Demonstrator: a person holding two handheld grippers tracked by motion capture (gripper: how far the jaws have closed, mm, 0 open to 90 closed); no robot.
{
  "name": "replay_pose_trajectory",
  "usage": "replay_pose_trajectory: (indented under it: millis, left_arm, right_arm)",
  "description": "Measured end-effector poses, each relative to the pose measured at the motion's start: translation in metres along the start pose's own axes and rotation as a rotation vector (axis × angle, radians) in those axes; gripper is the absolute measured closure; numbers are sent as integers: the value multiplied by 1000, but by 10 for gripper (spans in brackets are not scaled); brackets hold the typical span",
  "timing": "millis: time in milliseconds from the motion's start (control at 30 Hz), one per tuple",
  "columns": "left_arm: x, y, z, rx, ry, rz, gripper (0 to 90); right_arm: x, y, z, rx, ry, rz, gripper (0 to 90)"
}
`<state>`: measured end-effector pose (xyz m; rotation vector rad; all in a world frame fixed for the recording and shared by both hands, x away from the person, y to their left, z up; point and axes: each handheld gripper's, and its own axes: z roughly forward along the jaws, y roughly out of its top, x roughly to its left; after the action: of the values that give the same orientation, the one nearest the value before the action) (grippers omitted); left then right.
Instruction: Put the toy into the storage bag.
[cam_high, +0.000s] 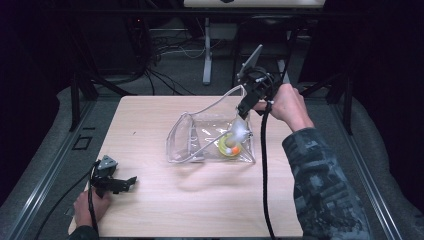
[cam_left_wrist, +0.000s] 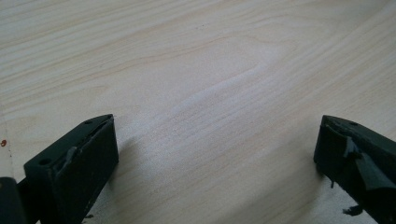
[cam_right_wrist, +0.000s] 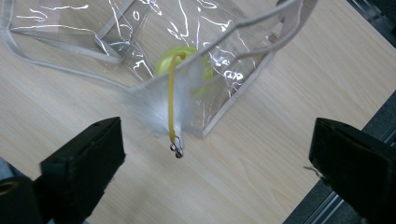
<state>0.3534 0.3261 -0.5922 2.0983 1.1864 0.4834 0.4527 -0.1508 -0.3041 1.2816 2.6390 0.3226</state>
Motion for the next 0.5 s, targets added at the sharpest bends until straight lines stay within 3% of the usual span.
replay_pose_trajectory:
  millis: [500]
  left_arm:
    - [0,0,1,-9,7,-1,0]
  right_arm:
    - [-29,-71,12,-38,-11,121,0]
